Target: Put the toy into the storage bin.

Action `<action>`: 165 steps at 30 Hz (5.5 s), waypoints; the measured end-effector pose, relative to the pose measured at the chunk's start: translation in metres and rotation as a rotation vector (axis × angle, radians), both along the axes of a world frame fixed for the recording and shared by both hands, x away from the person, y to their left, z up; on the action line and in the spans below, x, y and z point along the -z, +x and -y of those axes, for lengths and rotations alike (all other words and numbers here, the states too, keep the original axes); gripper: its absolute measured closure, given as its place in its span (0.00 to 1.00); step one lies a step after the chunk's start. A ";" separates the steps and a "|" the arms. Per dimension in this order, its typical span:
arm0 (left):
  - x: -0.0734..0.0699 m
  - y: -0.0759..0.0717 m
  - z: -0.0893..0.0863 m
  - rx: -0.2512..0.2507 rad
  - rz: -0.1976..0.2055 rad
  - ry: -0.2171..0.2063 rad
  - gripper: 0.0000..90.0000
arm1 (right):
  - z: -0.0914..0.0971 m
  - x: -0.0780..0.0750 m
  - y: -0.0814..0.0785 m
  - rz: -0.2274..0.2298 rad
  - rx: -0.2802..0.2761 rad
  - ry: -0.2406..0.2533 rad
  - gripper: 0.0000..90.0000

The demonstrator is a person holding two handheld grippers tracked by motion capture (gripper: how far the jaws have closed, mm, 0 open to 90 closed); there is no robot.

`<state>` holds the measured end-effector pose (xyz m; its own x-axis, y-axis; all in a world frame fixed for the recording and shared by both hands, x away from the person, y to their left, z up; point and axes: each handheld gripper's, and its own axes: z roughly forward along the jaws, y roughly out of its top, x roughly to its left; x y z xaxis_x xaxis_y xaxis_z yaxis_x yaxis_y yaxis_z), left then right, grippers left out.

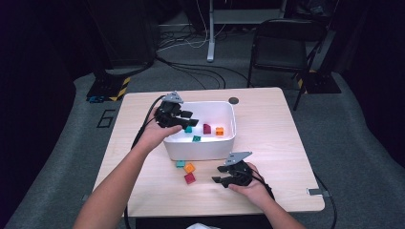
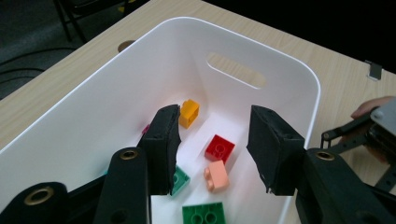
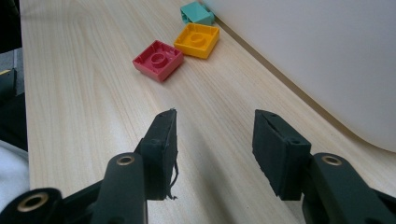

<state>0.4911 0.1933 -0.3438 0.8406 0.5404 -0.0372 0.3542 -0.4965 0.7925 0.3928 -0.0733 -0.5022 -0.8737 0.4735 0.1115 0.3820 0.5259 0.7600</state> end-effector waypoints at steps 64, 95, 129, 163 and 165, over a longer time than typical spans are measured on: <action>0.138 -0.095 -0.025 0.054 -0.105 0.000 0.59 | -0.003 0.001 -0.002 -0.012 0.001 0.003 0.55; 0.169 -0.104 -0.006 0.111 -0.111 0.110 0.64 | -0.002 0.000 -0.001 -0.004 -0.003 0.004 0.55; 0.132 -0.103 -0.015 0.119 -0.114 0.040 0.65 | -0.002 0.000 -0.001 -0.004 -0.003 0.002 0.55; 0.027 -0.077 -0.005 0.139 -0.055 -0.002 0.65 | -0.001 0.000 0.000 -0.009 0.003 0.005 0.55; 0.025 -0.075 -0.002 0.138 -0.052 -0.004 0.65 | 0.000 0.001 0.000 -0.011 0.004 0.005 0.55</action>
<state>0.4163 0.1958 -0.3685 0.9039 0.4192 -0.0849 0.3234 -0.5401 0.7770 0.3926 -0.0729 -0.5027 -0.8706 0.4762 0.1235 0.3923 0.5203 0.7585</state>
